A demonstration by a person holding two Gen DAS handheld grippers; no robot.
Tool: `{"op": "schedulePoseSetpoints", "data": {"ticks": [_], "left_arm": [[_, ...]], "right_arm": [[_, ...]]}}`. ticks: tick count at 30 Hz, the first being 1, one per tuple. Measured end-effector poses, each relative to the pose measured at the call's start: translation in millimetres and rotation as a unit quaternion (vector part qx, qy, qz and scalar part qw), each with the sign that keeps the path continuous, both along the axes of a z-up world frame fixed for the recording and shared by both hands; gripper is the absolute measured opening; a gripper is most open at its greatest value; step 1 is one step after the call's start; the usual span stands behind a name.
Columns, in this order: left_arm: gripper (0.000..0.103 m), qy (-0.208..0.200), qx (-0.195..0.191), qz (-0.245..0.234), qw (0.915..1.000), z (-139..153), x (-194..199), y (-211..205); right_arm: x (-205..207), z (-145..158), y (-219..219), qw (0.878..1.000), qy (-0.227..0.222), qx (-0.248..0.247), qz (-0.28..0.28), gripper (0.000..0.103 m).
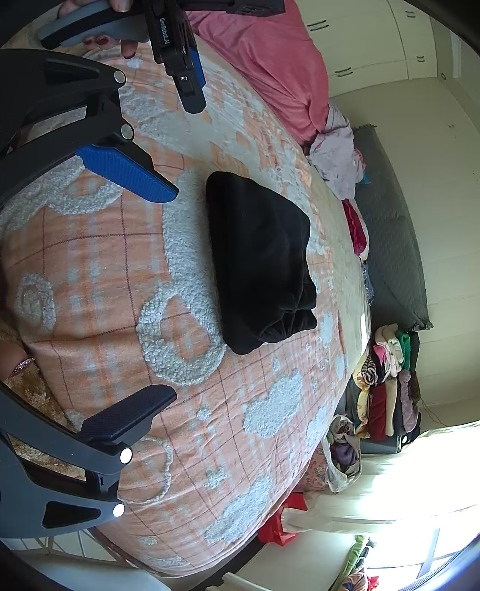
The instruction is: Fold small clothes
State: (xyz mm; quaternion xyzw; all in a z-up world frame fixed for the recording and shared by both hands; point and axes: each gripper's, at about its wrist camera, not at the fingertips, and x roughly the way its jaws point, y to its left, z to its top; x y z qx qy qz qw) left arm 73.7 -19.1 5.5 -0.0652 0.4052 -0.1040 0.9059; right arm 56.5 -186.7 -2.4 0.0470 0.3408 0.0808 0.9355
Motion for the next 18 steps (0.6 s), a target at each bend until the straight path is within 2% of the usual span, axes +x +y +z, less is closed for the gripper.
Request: {"op": "schedulePoseSetpoints", "data": {"ticks": [18], "left_arm": [[0.093,0.006,0.012,0.018,0.9997,-1.0,-8.0,1.6]], "right_arm": [[-8.1,-1.4,0.8,1.000,-0.001,0.007,-0.002,0.098]]}}
